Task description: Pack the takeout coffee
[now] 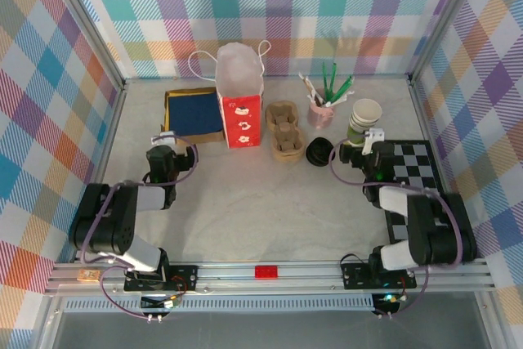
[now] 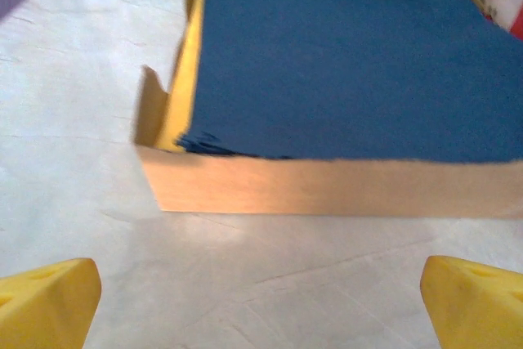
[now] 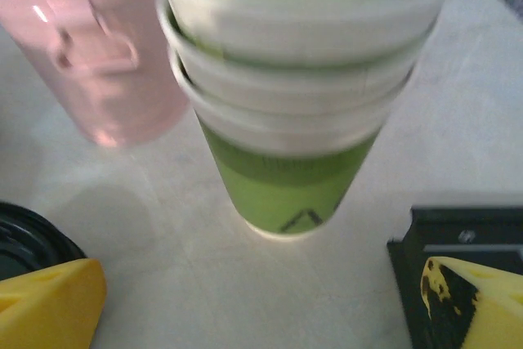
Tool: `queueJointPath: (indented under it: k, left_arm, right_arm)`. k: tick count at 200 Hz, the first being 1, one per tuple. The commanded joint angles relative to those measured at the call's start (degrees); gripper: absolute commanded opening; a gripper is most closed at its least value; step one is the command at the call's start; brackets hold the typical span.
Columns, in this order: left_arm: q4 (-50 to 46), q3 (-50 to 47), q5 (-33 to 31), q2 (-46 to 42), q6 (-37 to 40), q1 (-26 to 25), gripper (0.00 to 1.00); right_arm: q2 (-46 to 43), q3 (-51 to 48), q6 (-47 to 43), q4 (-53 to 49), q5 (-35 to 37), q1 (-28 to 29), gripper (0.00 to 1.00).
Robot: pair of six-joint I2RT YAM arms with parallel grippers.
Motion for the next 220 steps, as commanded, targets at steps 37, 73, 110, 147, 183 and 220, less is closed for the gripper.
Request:
queueJointPath:
  k: [37,73,110,147,183,220]
  left_arm:
    - [-29.4,11.1,-13.0,-13.9,-6.5,-4.7,1.0]
    - [-51.3,21.1,-10.8,-21.1,-13.7,-4.8,1.0]
    - [-63.7,26.4,-3.5,-30.0,-17.8,-4.8,1.0]
    - [-76.8,33.4,3.0,-30.2,-19.0,-5.1,0.99]
    - [-80.4,33.3,8.5,-35.0,-21.4,-6.3,0.98]
    - [-82.1,32.1,13.0,-39.2,-23.3,-9.1,0.96]
  right_arm:
    - [-19.2,14.6,24.2,-52.8,10.9,1.4,0.99]
    - [-20.0,15.9,24.5,-58.3,4.7,1.3,0.99]
    - [-26.4,15.5,21.2,-60.0,0.0,1.4,0.99]
    - [-28.1,19.7,18.2,-64.1,-7.4,2.3,0.99]
    - [-28.7,25.1,15.5,-69.1,-4.5,7.5,0.99]
    - [-25.4,33.3,13.1,-75.6,-3.6,12.4,0.99]
